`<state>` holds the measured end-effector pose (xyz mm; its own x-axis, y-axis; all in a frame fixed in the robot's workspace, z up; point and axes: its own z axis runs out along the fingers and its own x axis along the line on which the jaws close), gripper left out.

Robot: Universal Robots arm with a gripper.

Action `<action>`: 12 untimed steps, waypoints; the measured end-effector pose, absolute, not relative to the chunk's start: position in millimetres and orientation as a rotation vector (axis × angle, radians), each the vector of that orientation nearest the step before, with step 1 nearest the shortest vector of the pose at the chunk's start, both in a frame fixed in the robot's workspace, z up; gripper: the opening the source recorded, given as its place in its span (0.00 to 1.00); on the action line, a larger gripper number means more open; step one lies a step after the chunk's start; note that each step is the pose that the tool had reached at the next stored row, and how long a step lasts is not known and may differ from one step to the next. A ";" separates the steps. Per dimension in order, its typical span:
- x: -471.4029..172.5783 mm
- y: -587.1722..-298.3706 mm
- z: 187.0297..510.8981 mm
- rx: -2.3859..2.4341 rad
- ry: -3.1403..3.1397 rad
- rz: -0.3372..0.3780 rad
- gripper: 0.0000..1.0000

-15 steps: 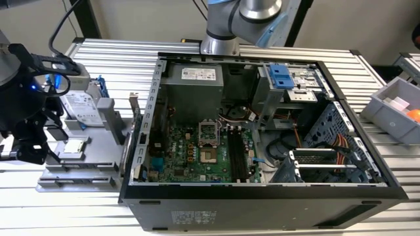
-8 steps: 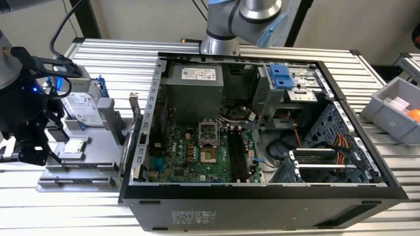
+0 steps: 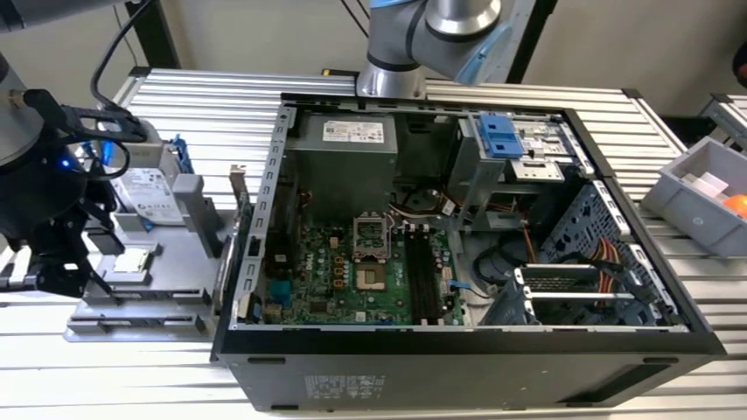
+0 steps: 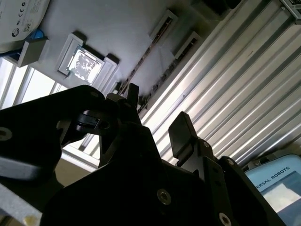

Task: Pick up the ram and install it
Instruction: 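Pick up the ram and move it above insertion slot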

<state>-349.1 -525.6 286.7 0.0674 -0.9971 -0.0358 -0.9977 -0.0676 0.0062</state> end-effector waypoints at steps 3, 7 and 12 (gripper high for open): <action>-349.1 -525.5 285.2 -2.280 2.132 0.047 1.00; -349.1 -525.5 284.3 -2.281 2.132 0.047 1.00; -349.1 -525.5 284.1 -2.281 2.132 0.048 1.00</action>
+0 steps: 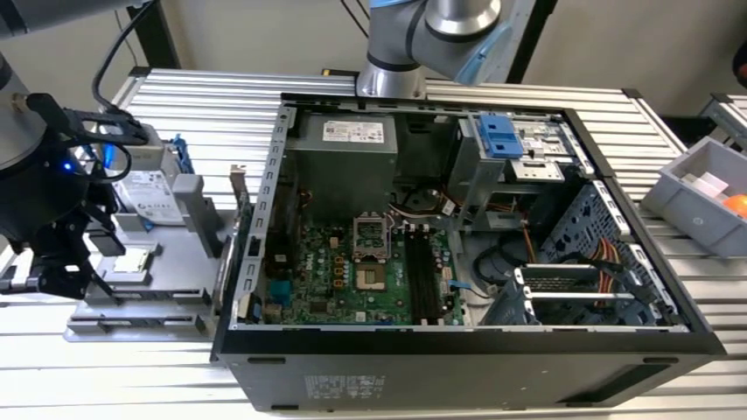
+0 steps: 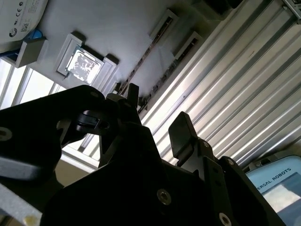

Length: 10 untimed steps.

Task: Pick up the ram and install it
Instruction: 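Pick up the ram and move it above insertion slot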

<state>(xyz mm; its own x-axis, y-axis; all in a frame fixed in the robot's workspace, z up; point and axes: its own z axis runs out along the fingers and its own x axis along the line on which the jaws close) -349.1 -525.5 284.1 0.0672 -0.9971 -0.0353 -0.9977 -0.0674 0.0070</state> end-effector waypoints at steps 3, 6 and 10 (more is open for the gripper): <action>-349.0 -525.5 283.6 -2.281 2.132 0.048 1.00; -349.1 -525.5 282.2 -2.281 2.132 0.048 1.00; -349.2 -525.5 279.6 -2.281 2.132 0.048 1.00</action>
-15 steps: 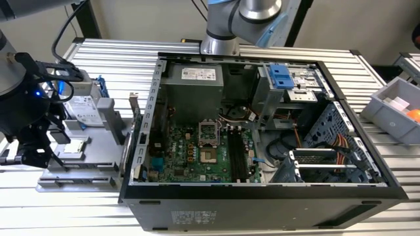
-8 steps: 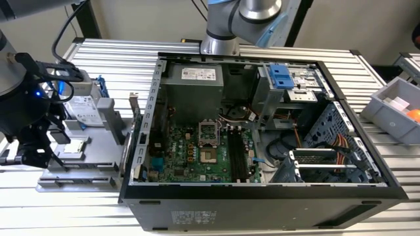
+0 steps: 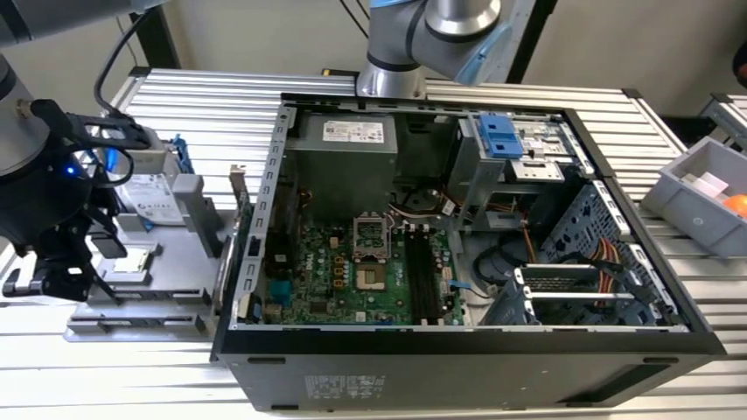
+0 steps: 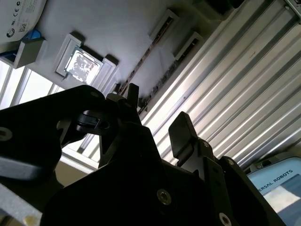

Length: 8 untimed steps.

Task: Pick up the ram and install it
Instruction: 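Pick up the ram and move it above insertion slot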

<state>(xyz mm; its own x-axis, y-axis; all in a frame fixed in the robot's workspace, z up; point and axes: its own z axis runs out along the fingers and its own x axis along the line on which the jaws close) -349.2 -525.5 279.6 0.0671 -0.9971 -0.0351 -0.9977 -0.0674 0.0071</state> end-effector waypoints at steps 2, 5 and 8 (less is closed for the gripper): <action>-349.2 -525.5 278.3 -2.281 2.132 0.048 1.00; -349.1 -525.5 276.4 -2.278 2.136 0.048 1.00; -349.0 -525.6 274.2 -2.259 2.156 0.046 1.00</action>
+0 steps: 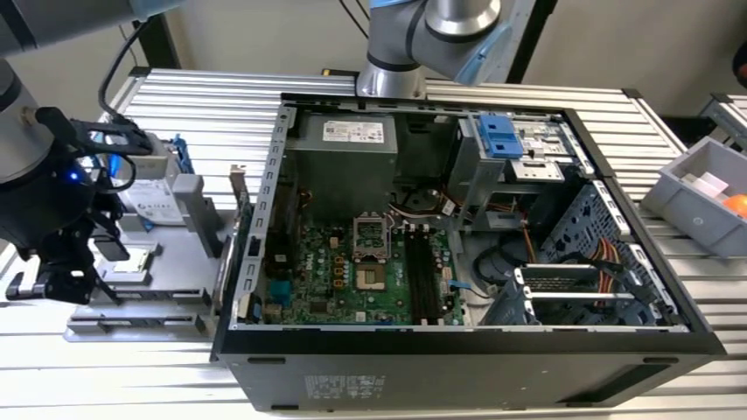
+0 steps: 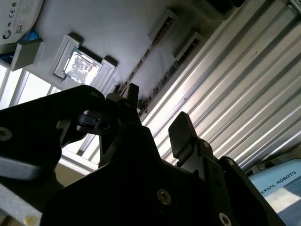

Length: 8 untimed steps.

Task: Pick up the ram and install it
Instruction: 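Pick up the ram and move it above insertion slot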

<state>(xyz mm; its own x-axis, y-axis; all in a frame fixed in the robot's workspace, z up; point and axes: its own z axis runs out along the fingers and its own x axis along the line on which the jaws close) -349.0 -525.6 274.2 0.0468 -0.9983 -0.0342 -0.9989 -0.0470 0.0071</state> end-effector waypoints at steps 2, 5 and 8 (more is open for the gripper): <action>-349.0 -525.6 273.0 -2.248 2.168 0.046 1.00; -349.1 -525.5 271.8 -2.246 2.170 0.045 1.00; -349.1 -525.5 271.4 -2.246 2.170 0.045 1.00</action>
<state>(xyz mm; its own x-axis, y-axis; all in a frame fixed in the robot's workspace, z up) -349.1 -525.5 271.4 0.0343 -0.9989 -0.0329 -0.9994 -0.0345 0.0072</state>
